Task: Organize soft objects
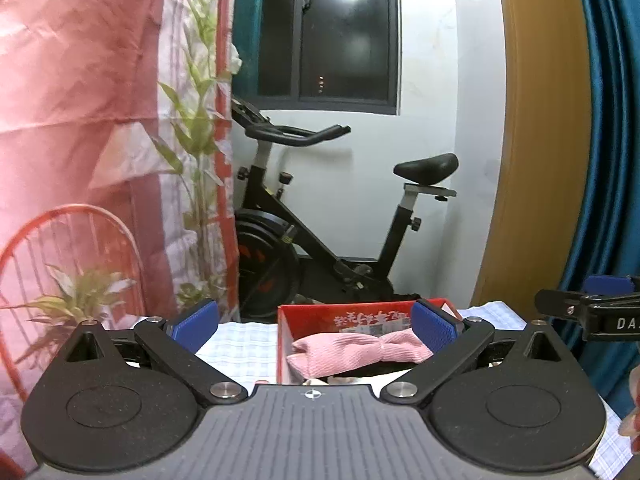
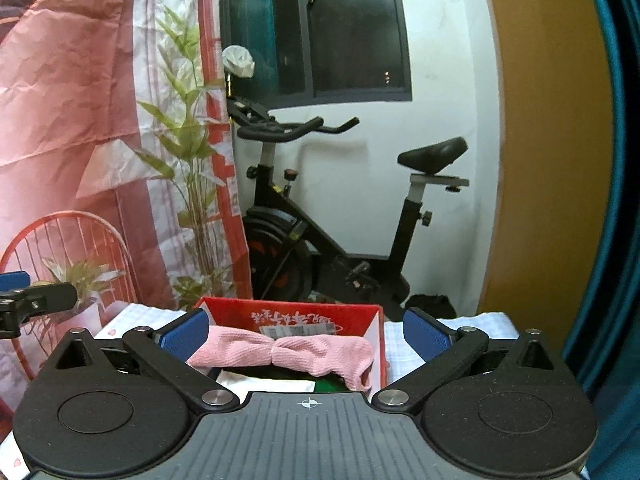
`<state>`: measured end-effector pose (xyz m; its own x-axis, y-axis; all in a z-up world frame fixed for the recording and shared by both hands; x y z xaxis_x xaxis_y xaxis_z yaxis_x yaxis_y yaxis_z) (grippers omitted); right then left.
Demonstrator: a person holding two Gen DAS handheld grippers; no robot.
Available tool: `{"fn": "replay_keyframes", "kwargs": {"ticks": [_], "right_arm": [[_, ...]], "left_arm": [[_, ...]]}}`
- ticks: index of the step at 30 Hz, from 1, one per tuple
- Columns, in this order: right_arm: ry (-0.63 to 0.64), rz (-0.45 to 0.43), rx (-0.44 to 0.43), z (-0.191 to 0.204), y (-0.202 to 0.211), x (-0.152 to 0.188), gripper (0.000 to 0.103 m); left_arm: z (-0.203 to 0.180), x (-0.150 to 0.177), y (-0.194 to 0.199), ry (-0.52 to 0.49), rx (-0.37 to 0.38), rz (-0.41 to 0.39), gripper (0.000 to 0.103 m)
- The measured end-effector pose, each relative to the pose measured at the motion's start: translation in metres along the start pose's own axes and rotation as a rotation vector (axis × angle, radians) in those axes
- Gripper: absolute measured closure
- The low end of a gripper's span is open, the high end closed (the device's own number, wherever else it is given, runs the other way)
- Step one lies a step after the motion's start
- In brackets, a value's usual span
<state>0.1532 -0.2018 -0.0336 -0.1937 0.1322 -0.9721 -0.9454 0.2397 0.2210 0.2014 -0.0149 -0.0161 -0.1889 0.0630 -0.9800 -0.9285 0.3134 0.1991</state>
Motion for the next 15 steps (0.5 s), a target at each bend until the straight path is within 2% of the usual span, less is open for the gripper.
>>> {"fn": "replay_keyframes", "kwargs": {"ticks": [3, 12, 15], "right_arm": [[-0.001, -0.020, 0.018, 0.001, 0.017, -0.005, 0.000], [0.004, -0.041, 0.046, 0.008, 0.071, -0.015, 0.000], [-0.003, -0.050, 0.050, 0.009, 0.088, -0.019, 0.000]], "left_arm": [[-0.001, -0.006, 0.017, -0.002, -0.011, -0.006, 0.000], [0.000, -0.019, 0.079, 0.046, 0.034, -0.077, 0.000], [0.003, -0.023, 0.099, 0.056, 0.013, -0.093, 0.000]]}}
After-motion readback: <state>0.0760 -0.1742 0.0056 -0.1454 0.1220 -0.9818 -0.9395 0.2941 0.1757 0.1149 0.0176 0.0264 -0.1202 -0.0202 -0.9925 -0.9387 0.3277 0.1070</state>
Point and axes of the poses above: each gripper's, at about its wrist camera, not at the fingertips, and y roughly against the way its jaws point, z to its left, x to its underside, the point moved 5 cm from there along -y, roughly the way its jaws point, and after that the axes turned 10 degrees about -z, right-handed, at the moved point
